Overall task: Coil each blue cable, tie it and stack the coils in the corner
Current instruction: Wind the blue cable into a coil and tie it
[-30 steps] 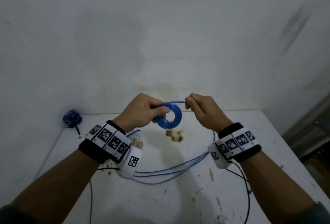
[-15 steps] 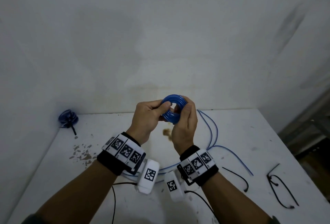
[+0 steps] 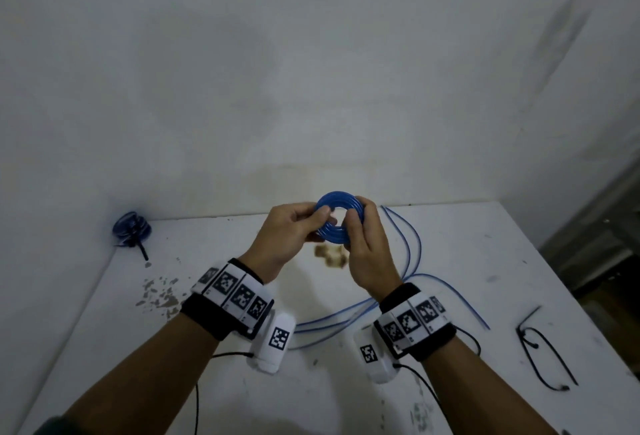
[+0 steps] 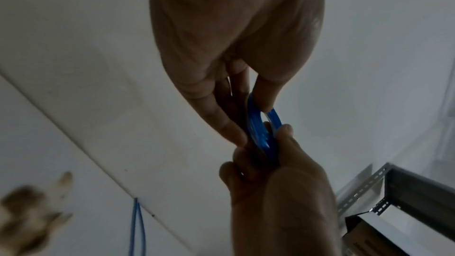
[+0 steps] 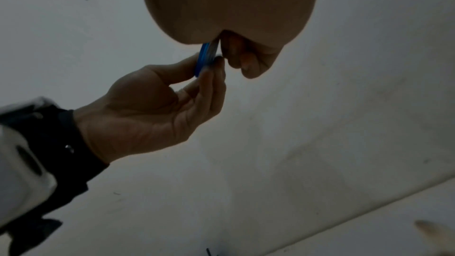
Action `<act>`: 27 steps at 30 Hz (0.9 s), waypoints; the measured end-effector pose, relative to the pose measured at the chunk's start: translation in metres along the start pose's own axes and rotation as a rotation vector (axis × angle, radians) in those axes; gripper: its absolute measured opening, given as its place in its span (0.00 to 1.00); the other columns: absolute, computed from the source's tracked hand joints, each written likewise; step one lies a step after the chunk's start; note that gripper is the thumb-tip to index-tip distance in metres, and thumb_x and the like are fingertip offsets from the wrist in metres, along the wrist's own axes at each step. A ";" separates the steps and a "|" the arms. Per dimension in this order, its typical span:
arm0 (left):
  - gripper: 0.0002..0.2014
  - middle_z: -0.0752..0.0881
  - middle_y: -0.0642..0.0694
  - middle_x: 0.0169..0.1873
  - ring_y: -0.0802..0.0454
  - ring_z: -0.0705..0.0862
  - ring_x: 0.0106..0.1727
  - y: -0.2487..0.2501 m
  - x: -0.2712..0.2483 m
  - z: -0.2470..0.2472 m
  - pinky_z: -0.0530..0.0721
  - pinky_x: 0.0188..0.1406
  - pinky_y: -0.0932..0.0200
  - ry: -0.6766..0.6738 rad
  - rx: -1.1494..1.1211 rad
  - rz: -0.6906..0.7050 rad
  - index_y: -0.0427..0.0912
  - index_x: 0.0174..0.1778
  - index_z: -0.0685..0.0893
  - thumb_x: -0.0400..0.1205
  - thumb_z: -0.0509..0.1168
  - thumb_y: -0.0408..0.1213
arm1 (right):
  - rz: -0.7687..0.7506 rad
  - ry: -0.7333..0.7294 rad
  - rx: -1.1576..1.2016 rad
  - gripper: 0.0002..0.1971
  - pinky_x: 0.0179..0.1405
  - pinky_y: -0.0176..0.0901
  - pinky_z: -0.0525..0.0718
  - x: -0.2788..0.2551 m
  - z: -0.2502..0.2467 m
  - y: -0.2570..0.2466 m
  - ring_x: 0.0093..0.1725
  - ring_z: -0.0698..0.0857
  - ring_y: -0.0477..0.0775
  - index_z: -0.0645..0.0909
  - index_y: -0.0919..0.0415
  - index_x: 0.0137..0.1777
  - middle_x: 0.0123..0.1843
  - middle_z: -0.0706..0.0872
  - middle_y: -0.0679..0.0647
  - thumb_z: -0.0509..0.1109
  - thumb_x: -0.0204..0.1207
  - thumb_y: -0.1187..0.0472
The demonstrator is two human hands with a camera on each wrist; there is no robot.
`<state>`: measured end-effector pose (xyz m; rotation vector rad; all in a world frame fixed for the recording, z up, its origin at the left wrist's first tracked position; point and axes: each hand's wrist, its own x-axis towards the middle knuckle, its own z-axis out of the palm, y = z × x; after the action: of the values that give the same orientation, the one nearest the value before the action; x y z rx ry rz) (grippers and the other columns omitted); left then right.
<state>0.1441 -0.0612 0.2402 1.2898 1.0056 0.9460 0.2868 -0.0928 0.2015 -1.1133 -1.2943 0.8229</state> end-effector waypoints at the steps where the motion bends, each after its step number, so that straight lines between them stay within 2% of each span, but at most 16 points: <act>1: 0.10 0.91 0.41 0.45 0.49 0.89 0.48 0.000 0.000 0.006 0.88 0.54 0.50 0.005 0.012 0.048 0.39 0.58 0.89 0.86 0.64 0.37 | 0.021 -0.040 -0.008 0.12 0.40 0.34 0.78 0.000 -0.007 0.001 0.41 0.81 0.37 0.72 0.62 0.67 0.45 0.81 0.40 0.52 0.91 0.62; 3: 0.12 0.90 0.48 0.42 0.55 0.88 0.44 -0.002 0.002 0.023 0.87 0.49 0.59 0.022 0.037 0.130 0.42 0.63 0.86 0.87 0.63 0.37 | 0.047 -0.098 -0.036 0.12 0.42 0.34 0.78 -0.001 -0.019 0.003 0.42 0.82 0.38 0.73 0.61 0.67 0.47 0.83 0.38 0.53 0.91 0.60; 4: 0.12 0.90 0.50 0.40 0.57 0.87 0.41 -0.004 0.004 0.032 0.85 0.47 0.62 0.040 0.064 0.164 0.43 0.64 0.86 0.87 0.62 0.38 | 0.065 -0.120 -0.045 0.12 0.42 0.32 0.78 -0.003 -0.025 0.003 0.44 0.82 0.38 0.73 0.60 0.68 0.49 0.83 0.41 0.53 0.91 0.59; 6: 0.11 0.89 0.52 0.37 0.59 0.85 0.37 -0.012 0.008 0.050 0.83 0.44 0.63 0.088 0.103 0.194 0.43 0.61 0.88 0.88 0.62 0.38 | 0.106 -0.137 -0.066 0.12 0.40 0.30 0.78 -0.008 -0.038 0.003 0.43 0.81 0.36 0.74 0.60 0.67 0.50 0.82 0.46 0.53 0.91 0.58; 8: 0.09 0.89 0.49 0.35 0.57 0.84 0.34 -0.020 0.012 0.065 0.84 0.42 0.61 0.081 0.093 0.176 0.44 0.55 0.90 0.87 0.64 0.37 | 0.156 -0.127 -0.064 0.12 0.36 0.29 0.75 -0.014 -0.055 0.005 0.38 0.79 0.38 0.74 0.60 0.66 0.47 0.82 0.47 0.55 0.91 0.57; 11: 0.07 0.89 0.45 0.32 0.55 0.85 0.32 -0.034 0.017 0.087 0.85 0.41 0.62 -0.012 0.096 0.155 0.45 0.48 0.90 0.84 0.67 0.32 | 0.237 -0.110 -0.031 0.11 0.35 0.38 0.74 -0.029 -0.084 0.015 0.38 0.77 0.47 0.75 0.60 0.64 0.46 0.82 0.53 0.57 0.90 0.56; 13: 0.07 0.88 0.45 0.29 0.57 0.84 0.30 -0.046 0.019 0.106 0.84 0.40 0.65 -0.073 0.135 0.138 0.44 0.48 0.90 0.83 0.68 0.30 | 0.280 -0.085 -0.020 0.12 0.35 0.44 0.74 -0.045 -0.101 0.025 0.38 0.75 0.51 0.74 0.62 0.64 0.46 0.81 0.57 0.56 0.90 0.55; 17: 0.08 0.87 0.47 0.27 0.56 0.84 0.29 -0.072 0.020 0.147 0.84 0.40 0.64 -0.171 0.171 0.100 0.45 0.48 0.90 0.83 0.67 0.28 | 0.277 0.046 -0.052 0.15 0.31 0.53 0.77 -0.075 -0.129 0.045 0.31 0.75 0.53 0.74 0.62 0.62 0.42 0.80 0.61 0.50 0.91 0.54; 20: 0.10 0.87 0.48 0.27 0.55 0.84 0.29 -0.090 0.021 0.176 0.85 0.40 0.62 -0.225 0.202 0.127 0.49 0.46 0.90 0.84 0.67 0.29 | 0.295 0.179 -0.097 0.15 0.28 0.57 0.77 -0.092 -0.149 0.064 0.28 0.78 0.53 0.76 0.59 0.59 0.35 0.81 0.54 0.51 0.90 0.52; 23: 0.10 0.87 0.49 0.26 0.54 0.84 0.29 -0.108 0.022 0.200 0.85 0.40 0.60 -0.262 0.220 0.103 0.48 0.47 0.90 0.84 0.67 0.29 | 0.323 0.267 -0.148 0.15 0.33 0.48 0.75 -0.105 -0.166 0.082 0.32 0.78 0.44 0.78 0.56 0.59 0.38 0.81 0.43 0.51 0.89 0.50; 25: 0.09 0.86 0.47 0.27 0.54 0.84 0.30 -0.117 0.023 0.213 0.84 0.41 0.60 -0.297 0.235 0.062 0.45 0.49 0.90 0.85 0.65 0.29 | 0.356 0.296 -0.166 0.15 0.35 0.45 0.74 -0.112 -0.176 0.091 0.33 0.78 0.42 0.79 0.55 0.58 0.39 0.82 0.43 0.51 0.89 0.51; 27: 0.09 0.86 0.47 0.28 0.56 0.83 0.31 -0.127 0.025 0.222 0.84 0.41 0.62 -0.360 0.281 0.018 0.42 0.55 0.89 0.86 0.64 0.30 | 0.363 0.310 -0.206 0.15 0.35 0.51 0.77 -0.119 -0.187 0.097 0.35 0.79 0.47 0.79 0.55 0.58 0.40 0.83 0.46 0.52 0.90 0.53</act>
<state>0.3637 -0.1107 0.1157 1.6376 0.8628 0.5676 0.4662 -0.2069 0.0861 -1.6041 -0.9442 0.7515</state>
